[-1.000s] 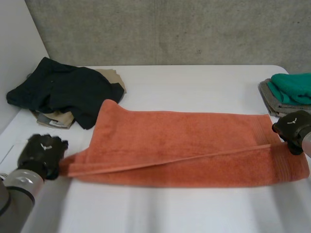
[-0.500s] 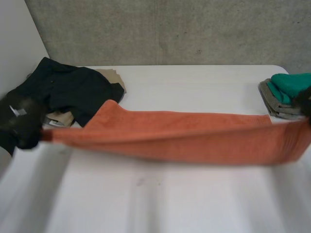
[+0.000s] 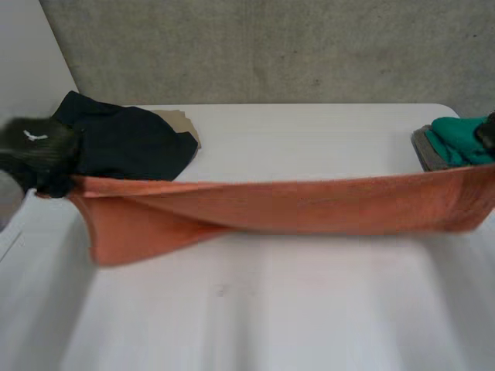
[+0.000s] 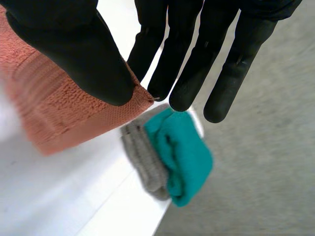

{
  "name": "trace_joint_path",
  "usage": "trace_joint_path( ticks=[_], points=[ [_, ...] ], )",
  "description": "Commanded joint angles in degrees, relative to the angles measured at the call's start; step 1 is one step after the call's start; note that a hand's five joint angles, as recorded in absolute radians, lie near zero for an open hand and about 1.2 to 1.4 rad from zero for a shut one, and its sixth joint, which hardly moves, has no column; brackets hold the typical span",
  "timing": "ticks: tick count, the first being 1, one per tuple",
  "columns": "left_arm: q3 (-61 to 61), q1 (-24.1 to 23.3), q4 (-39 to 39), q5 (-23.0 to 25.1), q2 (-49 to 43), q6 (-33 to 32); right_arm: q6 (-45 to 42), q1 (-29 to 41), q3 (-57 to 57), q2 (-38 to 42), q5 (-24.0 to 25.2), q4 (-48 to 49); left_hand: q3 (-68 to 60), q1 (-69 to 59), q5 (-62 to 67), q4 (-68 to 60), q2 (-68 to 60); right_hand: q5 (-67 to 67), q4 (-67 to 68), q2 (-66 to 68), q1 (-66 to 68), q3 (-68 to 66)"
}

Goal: Fold the laundry.

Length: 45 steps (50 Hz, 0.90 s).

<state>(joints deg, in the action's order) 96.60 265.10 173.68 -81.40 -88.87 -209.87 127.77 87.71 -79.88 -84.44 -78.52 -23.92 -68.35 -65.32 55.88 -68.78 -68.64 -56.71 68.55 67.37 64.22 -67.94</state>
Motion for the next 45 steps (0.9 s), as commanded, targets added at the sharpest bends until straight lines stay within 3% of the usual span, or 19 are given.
trace_joint_path(
  ticks=[1,6,11,15,19,25,35,45],
  points=[
    [-16.07,-3.63,3.15,-0.86,-20.27,-1.33,2.04,2.55,8.42,13.5,-5.23,7.29,-11.65,-14.68,14.12,-11.22,-11.36,-13.29,11.45,12.63,15.78,-12.06],
    [-34.17,-6.7,5.17,-4.72,-28.63,-1.25,3.18,6.33,17.02,19.83,-9.01,15.46,-11.65,-14.68,14.12,-11.22,-11.36,-13.29,11.45,12.63,15.78,-12.06],
    [-56.38,-9.43,12.18,-7.63,-33.82,-0.28,10.38,9.15,26.27,21.25,-10.86,34.34,-11.65,-14.68,14.12,-11.22,-11.36,-13.29,11.45,12.63,15.78,-12.06],
    [-65.48,-9.61,18.7,-10.44,-34.97,2.0,15.4,9.32,26.45,18.79,-11.91,49.03,-11.65,-14.68,14.12,-11.22,-11.36,-13.29,11.45,12.63,15.78,-12.06],
    [-67.69,-9.17,21.08,-13.43,-35.23,3.67,16.11,9.32,25.57,17.2,-12.44,53.98,-11.65,-14.68,14.12,-11.22,-11.36,-13.29,11.45,12.63,15.78,-12.06],
    [-61.29,-9.43,18.28,-13.61,-35.41,4.64,16.46,9.15,21.98,17.82,-11.04,50.47,-11.65,-14.68,14.12,-11.22,-11.36,-13.29,11.45,12.63,15.78,-12.06],
    [-32.46,-9.26,18.71,-9.66,-29.96,6.75,16.46,8.18,9.94,19.58,-7.26,48.7,-11.65,-14.68,14.12,-11.22,-11.36,-13.29,11.45,12.63,15.78,-12.06],
    [-8.55,-9.08,20.03,-9.13,-23.82,5.79,15.4,6.07,-3.87,18.96,-1.37,42.21,-11.65,-14.68,14.12,-11.22,-11.36,-13.29,11.45,12.63,15.78,-12.06]
  ],
)
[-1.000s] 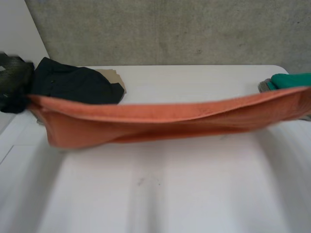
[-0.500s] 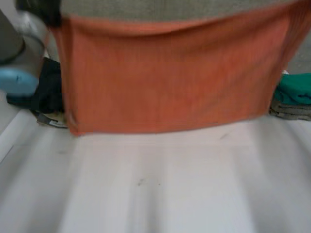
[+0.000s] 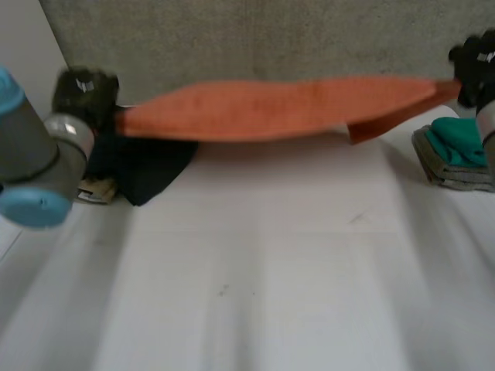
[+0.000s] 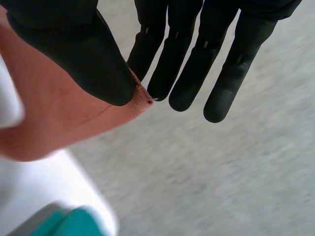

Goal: Fold the laundry.

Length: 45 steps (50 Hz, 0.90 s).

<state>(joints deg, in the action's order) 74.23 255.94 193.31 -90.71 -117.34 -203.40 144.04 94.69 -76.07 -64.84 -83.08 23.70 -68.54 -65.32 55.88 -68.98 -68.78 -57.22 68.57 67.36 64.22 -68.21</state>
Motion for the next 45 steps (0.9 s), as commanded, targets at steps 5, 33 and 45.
trace_joint_path(
  ticks=[5,33,45],
  points=[
    [24.27,-0.18,-3.1,0.09,12.74,-1.56,-4.11,-2.84,-12.86,-5.37,3.97,-17.88,-11.46,-14.68,14.12,-11.02,-11.22,-12.78,11.43,12.64,15.78,-11.79],
    [37.83,5.1,-4.64,7.56,23.49,-15.64,-22.84,-10.77,-24.39,-18.75,6.44,-35.67,30.6,27.39,-27.94,31.05,30.85,-12.78,11.43,12.64,15.78,-11.79],
    [36.6,5.45,-1.8,21.53,16.1,-10.79,-15.19,-9.61,-22.54,-14.98,5.56,-23.53,37.97,34.76,-35.31,38.42,38.22,-12.78,11.43,12.64,15.78,-11.79]
  ],
)
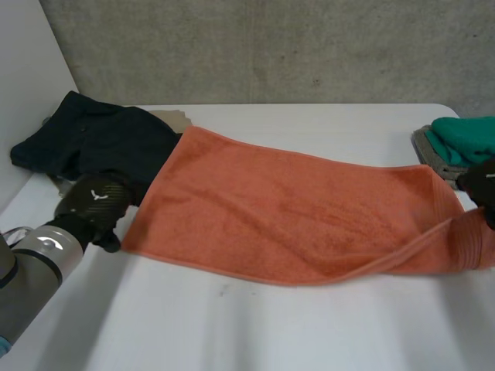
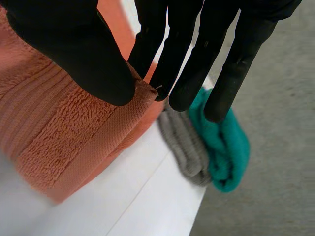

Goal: Fold the laundry.

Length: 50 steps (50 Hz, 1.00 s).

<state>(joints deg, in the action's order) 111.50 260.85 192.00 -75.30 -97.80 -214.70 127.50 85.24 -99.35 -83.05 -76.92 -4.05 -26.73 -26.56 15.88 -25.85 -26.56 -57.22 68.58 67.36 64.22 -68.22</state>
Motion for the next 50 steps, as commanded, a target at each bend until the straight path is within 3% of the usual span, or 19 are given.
trace_joint_path(
  ticks=[1,12,39,50],
  points=[
    [-1.28,0.62,-0.58,6.31,-4.58,0.6,1.26,0.01,1.09,5.07,-1.47,4.84,-4.83,-5.0,5.69,-5.72,-5.01,-12.78,11.42,12.64,15.78,-11.78],
    [-4.71,1.06,-0.49,6.4,-11.97,-0.19,1.79,0.45,1.18,8.52,-4.64,12.49,-6.02,-6.19,6.88,-6.91,-6.2,-12.78,11.42,12.64,15.78,-11.78],
    [-12.72,2.21,-0.93,6.22,-21.38,-0.02,1.79,0.01,3.37,13.35,-5.87,14.6,-15.1,-15.27,15.96,-15.99,-15.28,-12.78,11.42,12.64,15.78,-11.78],
    [-14.03,1.86,-0.84,6.13,-23.13,-0.02,1.79,0.01,3.81,14.76,-5.87,14.69,-25.2,-25.37,26.06,-26.08,-25.38,-12.78,11.42,12.64,15.78,-11.78]
  ],
)
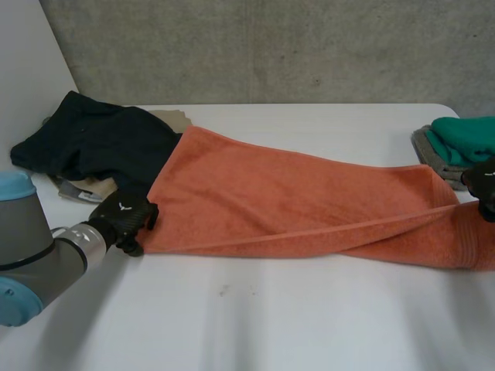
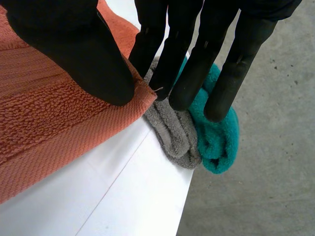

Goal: Fold the laundry.

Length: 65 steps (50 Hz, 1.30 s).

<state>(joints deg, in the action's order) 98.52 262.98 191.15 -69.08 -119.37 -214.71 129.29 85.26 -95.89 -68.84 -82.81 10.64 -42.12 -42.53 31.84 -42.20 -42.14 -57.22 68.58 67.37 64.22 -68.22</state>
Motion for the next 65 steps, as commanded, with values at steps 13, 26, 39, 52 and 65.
trace_joint_path(
  ticks=[13,26,39,52,65],
  points=[
    [-4.74,-1.51,-0.08,-0.52,-4.29,0.17,0.0,-0.18,0.7,0.55,0.02,0.0,-37.88,-37.47,38.16,-37.8,-37.86,-12.78,11.42,12.63,15.78,-11.78],
    [0.08,-4.15,-0.34,-10.02,11.16,2.55,-0.35,-0.27,-0.44,-1.11,-0.16,-1.84,-37.88,-37.47,38.16,-37.8,-37.86,-12.78,11.42,12.63,15.78,-11.78],
    [20.54,1.9,-26.75,-10.72,35.76,-11.04,-17.88,-7.54,-9.73,-21.13,2.91,-35.13,-37.88,-37.47,38.16,-37.8,-37.86,-12.78,11.42,12.63,15.78,-11.78],
    [18.73,2.54,-14.59,-10.81,32.02,-14.16,-15.12,-10.21,-11.6,-19.24,8.19,-25.42,-37.88,-37.47,38.16,-37.8,-37.86,-12.78,11.42,12.63,15.78,-11.78],
    [-5.25,-6.69,-6.85,-12.39,9.87,-4.14,-3.78,2.61,4.72,0.17,1.79,-5.2,-37.88,-37.47,38.16,-37.8,-37.86,-12.78,11.42,12.63,15.78,-11.78]
  ],
)
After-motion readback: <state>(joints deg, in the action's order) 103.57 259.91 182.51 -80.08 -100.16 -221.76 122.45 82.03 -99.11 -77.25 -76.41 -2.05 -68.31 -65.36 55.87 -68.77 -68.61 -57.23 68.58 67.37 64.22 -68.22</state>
